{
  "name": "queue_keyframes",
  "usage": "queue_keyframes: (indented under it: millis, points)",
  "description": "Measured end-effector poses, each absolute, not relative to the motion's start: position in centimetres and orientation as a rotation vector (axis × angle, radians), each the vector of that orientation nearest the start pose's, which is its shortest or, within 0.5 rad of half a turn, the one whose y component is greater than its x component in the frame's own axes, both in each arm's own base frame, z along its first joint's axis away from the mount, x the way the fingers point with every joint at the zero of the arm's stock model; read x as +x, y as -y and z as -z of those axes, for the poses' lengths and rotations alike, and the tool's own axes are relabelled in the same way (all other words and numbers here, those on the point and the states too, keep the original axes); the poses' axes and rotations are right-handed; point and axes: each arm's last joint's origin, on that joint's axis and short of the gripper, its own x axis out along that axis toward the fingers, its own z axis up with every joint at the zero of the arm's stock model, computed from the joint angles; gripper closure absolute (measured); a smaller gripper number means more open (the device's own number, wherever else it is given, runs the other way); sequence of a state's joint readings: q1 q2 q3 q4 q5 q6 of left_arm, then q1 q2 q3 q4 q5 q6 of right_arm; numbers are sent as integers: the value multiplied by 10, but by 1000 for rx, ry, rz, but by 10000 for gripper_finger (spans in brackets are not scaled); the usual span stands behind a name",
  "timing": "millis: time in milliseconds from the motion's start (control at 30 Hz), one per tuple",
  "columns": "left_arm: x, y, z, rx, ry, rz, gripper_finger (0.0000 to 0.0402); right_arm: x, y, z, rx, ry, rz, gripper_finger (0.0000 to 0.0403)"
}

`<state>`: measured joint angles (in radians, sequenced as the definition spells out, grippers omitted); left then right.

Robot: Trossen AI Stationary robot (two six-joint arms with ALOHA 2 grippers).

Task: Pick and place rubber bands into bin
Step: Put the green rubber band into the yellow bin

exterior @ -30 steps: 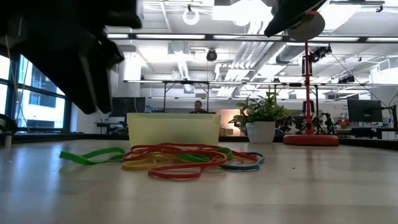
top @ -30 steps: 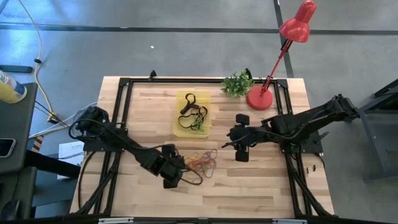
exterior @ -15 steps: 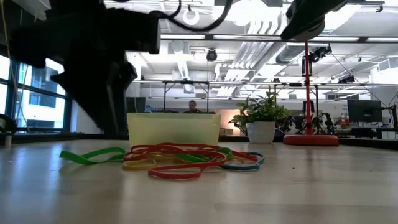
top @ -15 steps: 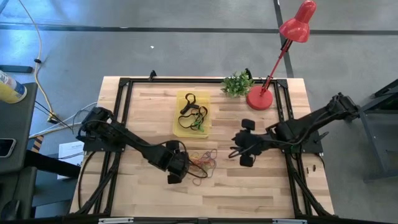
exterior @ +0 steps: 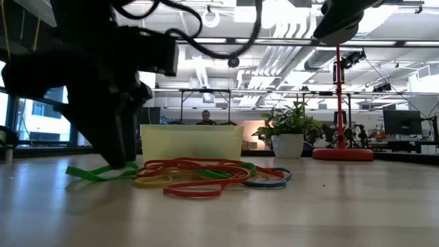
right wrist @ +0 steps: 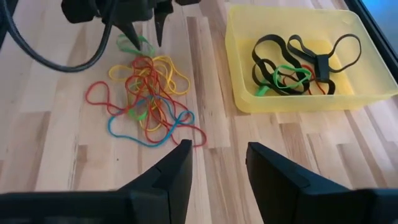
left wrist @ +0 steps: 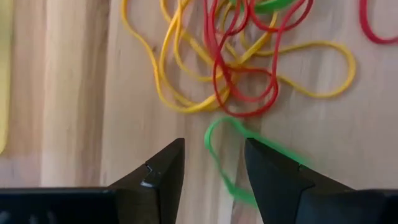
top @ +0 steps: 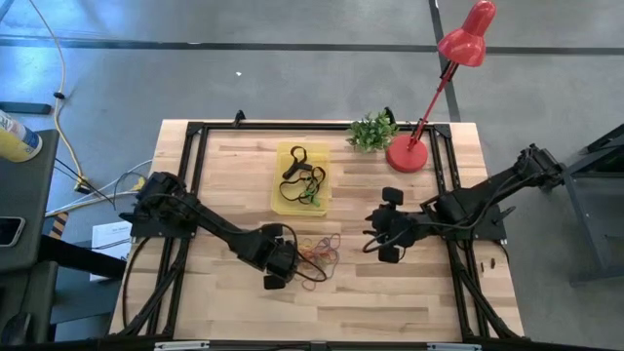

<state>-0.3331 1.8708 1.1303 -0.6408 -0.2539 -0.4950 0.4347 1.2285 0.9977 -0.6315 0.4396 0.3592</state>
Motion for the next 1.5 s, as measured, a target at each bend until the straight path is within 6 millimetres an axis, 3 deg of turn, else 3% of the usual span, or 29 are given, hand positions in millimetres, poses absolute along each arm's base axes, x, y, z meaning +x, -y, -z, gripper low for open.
queue_keyframes:
  millis: [533, 967, 1300, 1500]
  points:
    - [323, 102, -133, -29, -1321, -230, 250, 227, -92, -283, -27, -761, 150, 260]
    - [331, 77, -133, -73, -1374, -111, 263, 227, -92, -283, -29, -760, 153, 261]
    - [331, 77, -132, -64, -1376, -100, 265, 227, -91, -283, -32, -764, 161, 263]
    - [331, 77, -132, -63, -1374, -101, 320, 227, -91, -283, -35, -764, 160, 263]
